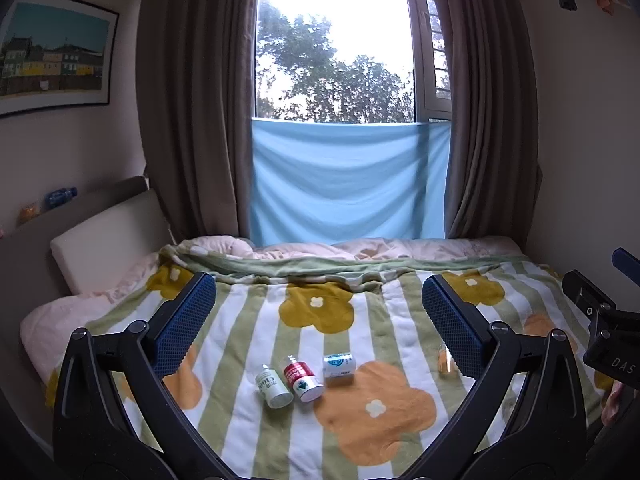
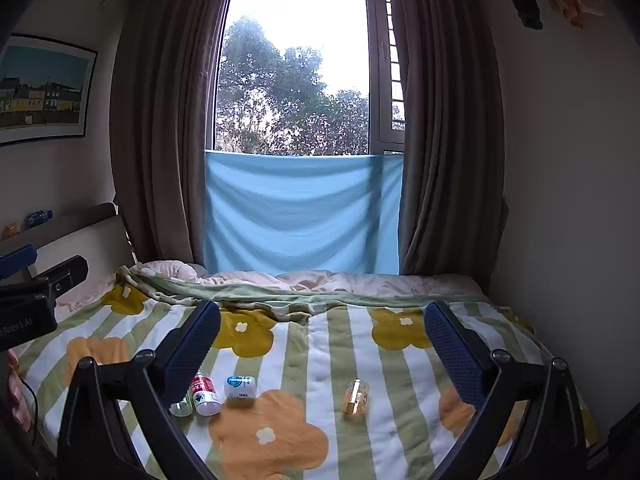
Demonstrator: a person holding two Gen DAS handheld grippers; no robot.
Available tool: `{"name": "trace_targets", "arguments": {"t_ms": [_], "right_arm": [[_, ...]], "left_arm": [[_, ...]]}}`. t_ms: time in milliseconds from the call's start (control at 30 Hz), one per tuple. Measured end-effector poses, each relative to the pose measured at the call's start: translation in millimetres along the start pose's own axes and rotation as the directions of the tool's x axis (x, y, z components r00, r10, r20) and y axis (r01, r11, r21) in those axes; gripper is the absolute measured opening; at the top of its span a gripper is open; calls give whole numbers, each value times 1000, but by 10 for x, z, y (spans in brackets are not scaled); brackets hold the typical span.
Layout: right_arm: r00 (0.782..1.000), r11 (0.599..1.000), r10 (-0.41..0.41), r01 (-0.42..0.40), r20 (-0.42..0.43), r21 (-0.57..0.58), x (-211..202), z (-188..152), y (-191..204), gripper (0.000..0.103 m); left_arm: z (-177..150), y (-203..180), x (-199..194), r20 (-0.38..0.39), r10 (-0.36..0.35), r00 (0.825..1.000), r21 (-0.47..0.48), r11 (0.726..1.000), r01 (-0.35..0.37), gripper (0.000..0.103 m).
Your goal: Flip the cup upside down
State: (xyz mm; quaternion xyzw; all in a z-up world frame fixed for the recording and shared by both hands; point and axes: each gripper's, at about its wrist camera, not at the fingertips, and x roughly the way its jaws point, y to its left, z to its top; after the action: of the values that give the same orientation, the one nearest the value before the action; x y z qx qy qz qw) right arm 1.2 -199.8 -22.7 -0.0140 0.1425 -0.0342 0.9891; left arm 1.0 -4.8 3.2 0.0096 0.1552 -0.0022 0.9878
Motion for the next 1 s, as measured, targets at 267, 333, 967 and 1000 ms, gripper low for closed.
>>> {"name": "trace_targets", "arguments": {"t_ms": [267, 333, 967, 1000], "right_arm": [[999, 1000, -3, 2, 32, 4, -34, -5, -25, 102], [999, 1000, 0, -1, 33, 3, -37, -6, -28, 102], [999, 1000, 17, -17, 39, 1, -8, 22, -59, 102], [999, 1000, 18, -18, 40, 2, -7, 21, -61, 102]], "left_arm": [[17, 33, -71, 40, 26, 999, -17, 1000, -25, 103], [17, 21, -76, 45, 23, 999, -23, 999, -22, 103], [-1, -20, -53, 41, 30, 999, -13, 999, -29, 103], [0, -22, -50, 40, 29, 999, -13, 1000, -29, 103]]}}
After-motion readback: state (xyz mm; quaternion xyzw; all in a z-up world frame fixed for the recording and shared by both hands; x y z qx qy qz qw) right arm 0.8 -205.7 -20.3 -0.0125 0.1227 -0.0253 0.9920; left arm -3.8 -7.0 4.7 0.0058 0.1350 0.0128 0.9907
